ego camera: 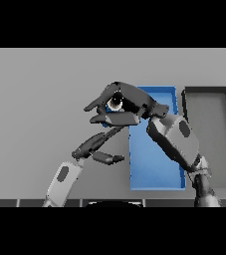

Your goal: Pick up the blue pipe and place it into the blue bin.

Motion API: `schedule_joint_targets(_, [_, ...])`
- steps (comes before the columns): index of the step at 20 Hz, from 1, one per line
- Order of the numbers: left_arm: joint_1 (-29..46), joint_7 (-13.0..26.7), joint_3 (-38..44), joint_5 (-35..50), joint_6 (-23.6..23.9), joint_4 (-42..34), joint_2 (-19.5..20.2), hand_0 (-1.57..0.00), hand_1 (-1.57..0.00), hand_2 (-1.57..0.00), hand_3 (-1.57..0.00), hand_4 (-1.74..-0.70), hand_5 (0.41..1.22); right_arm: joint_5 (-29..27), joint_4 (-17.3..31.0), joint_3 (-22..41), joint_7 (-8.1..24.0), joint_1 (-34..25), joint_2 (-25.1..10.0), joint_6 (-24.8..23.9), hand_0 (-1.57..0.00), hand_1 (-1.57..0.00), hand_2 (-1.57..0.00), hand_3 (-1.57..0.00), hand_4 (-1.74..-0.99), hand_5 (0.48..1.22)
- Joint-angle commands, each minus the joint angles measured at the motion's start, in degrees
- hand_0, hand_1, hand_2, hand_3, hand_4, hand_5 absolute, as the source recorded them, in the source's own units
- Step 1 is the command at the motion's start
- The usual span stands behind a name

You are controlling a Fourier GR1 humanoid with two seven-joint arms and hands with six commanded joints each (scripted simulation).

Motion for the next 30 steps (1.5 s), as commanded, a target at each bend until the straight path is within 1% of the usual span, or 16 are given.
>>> schedule_joint_targets(1, [0.05, 0.05, -0.06, -0.15, 0.12, -0.1, -0.01, 0.0, 0.0, 0.0, 0.0, -0.9, 0.433, 1.27, 1.36, -1.52, -1.48, -1.68, -1.05, -1.75, -1.57, -1.57, -1.57, -1.57, -1.741, 1.221])
schedule_joint_targets(2, [-0.69, 1.03, 0.18, -0.38, 0.25, 0.44, -0.05, 0.0, 0.0, 0.0, 0.0, -0.9, 0.432, 2.61, 2.8, -2.37, -2.01, -3.03, -2.2, -3.19, -1.57, -1.57, -1.57, -1.57, -1.741, 1.221])
schedule_joint_targets(3, [-0.03, 0.16, -0.04, -0.6, 0.25, 0.11, 0.21, 0.0, 0.0, 0.0, 0.0, -0.9, 0.43, 3.52, 4.68, -3.63, -1.5, -4.88, -3.88, -4.62, -1.57, -1.57, -1.57, -1.57, -1.741, 1.221])
schedule_joint_targets(5, [-0.82, 1.14, 0.17, -0.23, 0.12, -0.43, 0.15, 0.0, 0.0, 0.0, 0.0, -0.89, 0.425, 4.42, 8.4, -5.27, -1.07, -5.78, -6.26, -5.52, -1.57, -1.57, -1.57, -1.57, -1.741, 1.221])
schedule_joint_targets(7, [-0.33, 0.65, 0.14, -0.16, -0.21, -0.67, 0.63, 0.0, 0.0, 0.0, 0.0, -0.89, 0.415, 5.99, 13.11, -6.68, -1.72, -6.02, -8.02, -5.81, -1.57, -1.57, -1.57, -1.57, -1.741, 1.221])
schedule_joint_targets(8, [-0.24, 0.08, 0.23, -0.19, -0.05, -0.79, 0.65, 0.0, 0.0, 0.0, 0.0, -0.89, 0.412, 6.41, 15.56, -7.56, -2.05, -6.21, -9.68, -4.62, -1.57, -1.57, -1.57, -1.57, -1.741, 1.221])
schedule_joint_targets(11, [-0.41, -0.49, 0.38, -0.79, 0.15, -0.41, 1.21, 0.0, 0.0, 0.0, 0.0, -0.87, 0.413, 7.95, 17.93, -8.04, -2.9, -0.78, -12.39, -3.88, -1.57, -1.57, -1.57, -1.57, -1.741, 1.221])
schedule_joint_targets(15, [-0.07, -0.79, 0.04, -0.93, 0.35, -1.37, 1.19, 0.0, 0.0, 0.0, 0.0, -0.87, 0.419, 7.71, 16.17, -8.08, -1.47, 7.49, -14.37, -5.68, -1.57, -1.57, -1.57, -1.57, -1.741, 1.221])
schedule_joint_targets(18, [0.32, -0.36, -0.02, -0.49, 0.15, -0.75, 0.81, 0.0, 0.0, 0.0, 0.0, -0.87, 0.422, 7.55, 12.66, -7.47, 0.44, 15.05, -16.17, -7.06, -1.57, -1.57, -1.57, -1.57, -1.741, 1.221])
schedule_joint_targets(20, [0.94, -0.35, -0.21, -0.3, 0.28, -1.36, 0.63, 0.0, 0.0, 0.0, 0.0, -0.88, 0.423, 7.85, 9.7, -6.52, 1.63, 20.28, -16.23, -9.54, -1.57, -1.57, -1.57, -1.57, -1.741, 1.221])
schedule_joint_targets(22, [1.02, -0.44, -0.13, -0.21, 0.07, -1.58, 1.03, 0.0, 0.0, 0.0, 0.0, -0.88, 0.427, 8.29, 7.99, -5.93, 3.78, 23.6, -16.81, -12.44, -1.57, -1.57, -1.57, -1.57, -1.741, 1.221])
schedule_joint_targets(25, [1.38, 0.17, -0.36, 0.17, -0.13, -2.07, 0.86, 0.0, 0.0, 0.0, 0.0, -0.88, 0.425, 11.46, 5.25, -2.82, 8.23, 27.98, -17.43, -18.03, -1.57, -1.57, -1.57, -1.57, -1.741, 1.221])
schedule_joint_targets(26, [1.77, -0.02, -0.54, 0.03, -0.25, -2.42, 1.16, 0.0, 0.0, 0.0, 0.0, -0.89, 0.423, 12.05, 4.95, -2.03, 9.35, 28.88, -17.93, -19.81, -1.57, -1.57, -1.57, -1.51, -1.741, 1.221])
schedule_joint_targets(27, [1.75, 0.04, -0.46, 0.11, -0.3, -2.88, 1.43, 0.0, 0.0, 0.0, 0.0, -0.89, 0.422, 12.11, 5.18, -0.87, 9.35, 30.04, -18.08, -21.4, -1.57, -1.57, -1.57, -1.52, -1.741, 1.221])
schedule_joint_targets(28, [1.77, 0.1, -0.52, -0.4, -0.1, -1.93, 1.35, 0.0, 0.0, 0.0, 0.0, -0.89, 0.42, 12.21, 5.92, 0.34, 9.34, 29.89, -18.77, -23.28, -1.57, -1.57, -1.57, -1.26, -1.741, 1.221])
schedule_joint_targets(30, [1.94, -0.57, -0.8, -0.77, 0.07, -2.07, 1.35, 0.0, 0.0, 0.0, 0.0, -0.88, 0.42, 11.45, 6.94, 5.53, 9.34, 30.32, -22.13, -26.35, -1.57, -1.57, -1.57, -1.02, -1.741, 1.221])
